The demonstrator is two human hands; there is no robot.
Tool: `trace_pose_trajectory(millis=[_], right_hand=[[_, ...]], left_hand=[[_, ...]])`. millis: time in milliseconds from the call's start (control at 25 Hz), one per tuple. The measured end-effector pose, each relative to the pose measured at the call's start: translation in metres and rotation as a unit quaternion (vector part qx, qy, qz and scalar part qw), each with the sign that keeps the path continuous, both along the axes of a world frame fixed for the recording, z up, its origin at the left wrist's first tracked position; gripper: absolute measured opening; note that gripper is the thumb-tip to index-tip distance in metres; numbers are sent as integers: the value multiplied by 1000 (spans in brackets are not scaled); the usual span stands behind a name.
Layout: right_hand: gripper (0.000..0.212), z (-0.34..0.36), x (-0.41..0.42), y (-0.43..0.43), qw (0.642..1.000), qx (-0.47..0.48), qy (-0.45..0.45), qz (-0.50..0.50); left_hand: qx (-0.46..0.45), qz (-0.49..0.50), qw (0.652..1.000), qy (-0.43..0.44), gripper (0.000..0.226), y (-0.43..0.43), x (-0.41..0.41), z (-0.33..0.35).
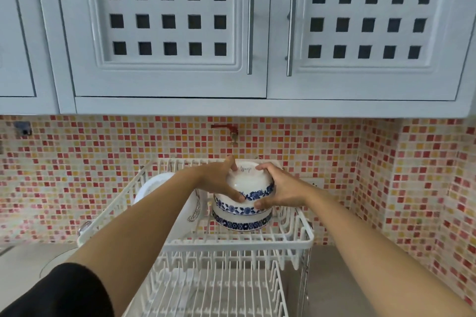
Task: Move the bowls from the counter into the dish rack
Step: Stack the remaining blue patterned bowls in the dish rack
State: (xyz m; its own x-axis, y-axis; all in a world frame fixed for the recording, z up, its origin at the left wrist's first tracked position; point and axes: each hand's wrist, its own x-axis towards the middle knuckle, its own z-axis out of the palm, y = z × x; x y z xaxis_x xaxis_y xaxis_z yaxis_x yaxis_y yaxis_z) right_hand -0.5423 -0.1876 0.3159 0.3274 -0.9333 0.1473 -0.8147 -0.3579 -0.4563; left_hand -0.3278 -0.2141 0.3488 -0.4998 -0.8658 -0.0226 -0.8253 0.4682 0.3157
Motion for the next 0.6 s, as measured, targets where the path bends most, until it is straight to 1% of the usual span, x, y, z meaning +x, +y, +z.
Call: trace_pose_trajectory(millis=[280, 440, 600], right_hand=[[102, -9, 1, -12, 995, 14, 95, -17], [98, -7, 5, -12, 996, 19, 91, -6], [101, -7, 6, -14, 997, 26, 79, -6]], left_hand=[[22, 27, 996, -81, 95, -13, -9, -8], [27, 44, 993, -105, 99, -11, -7, -8], [29, 55, 992, -114, 107, -9, -9, -6]])
